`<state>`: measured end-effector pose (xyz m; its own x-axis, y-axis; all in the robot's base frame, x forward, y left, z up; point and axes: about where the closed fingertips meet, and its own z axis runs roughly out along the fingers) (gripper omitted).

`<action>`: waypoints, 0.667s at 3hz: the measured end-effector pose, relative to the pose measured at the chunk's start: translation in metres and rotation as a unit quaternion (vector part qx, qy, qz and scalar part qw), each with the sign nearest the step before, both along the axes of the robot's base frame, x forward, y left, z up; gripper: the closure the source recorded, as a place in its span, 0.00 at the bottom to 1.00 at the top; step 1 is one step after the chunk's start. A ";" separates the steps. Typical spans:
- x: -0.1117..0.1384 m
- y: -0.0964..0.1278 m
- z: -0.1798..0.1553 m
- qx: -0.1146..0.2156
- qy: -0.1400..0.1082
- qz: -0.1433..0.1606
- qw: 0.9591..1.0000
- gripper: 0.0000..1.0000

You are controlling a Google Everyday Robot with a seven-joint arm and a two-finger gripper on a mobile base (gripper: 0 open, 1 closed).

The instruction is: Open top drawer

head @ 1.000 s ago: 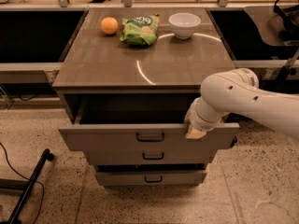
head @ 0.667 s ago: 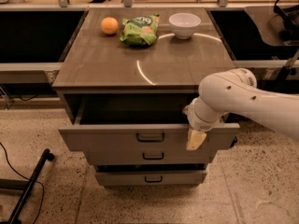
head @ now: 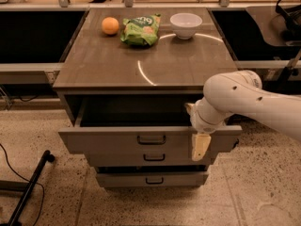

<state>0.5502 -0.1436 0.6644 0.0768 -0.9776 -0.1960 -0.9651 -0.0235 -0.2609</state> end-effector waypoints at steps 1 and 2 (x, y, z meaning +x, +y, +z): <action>-0.014 0.003 -0.010 0.014 0.029 0.028 0.999 0.00; -0.030 0.005 -0.021 0.016 0.057 0.045 0.997 0.00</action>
Offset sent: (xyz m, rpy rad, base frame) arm -0.0496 0.0062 -0.0331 0.0313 0.1847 0.1189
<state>0.5206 -0.1384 0.6435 0.1386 -0.9611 -0.2391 -0.9830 -0.1041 -0.1513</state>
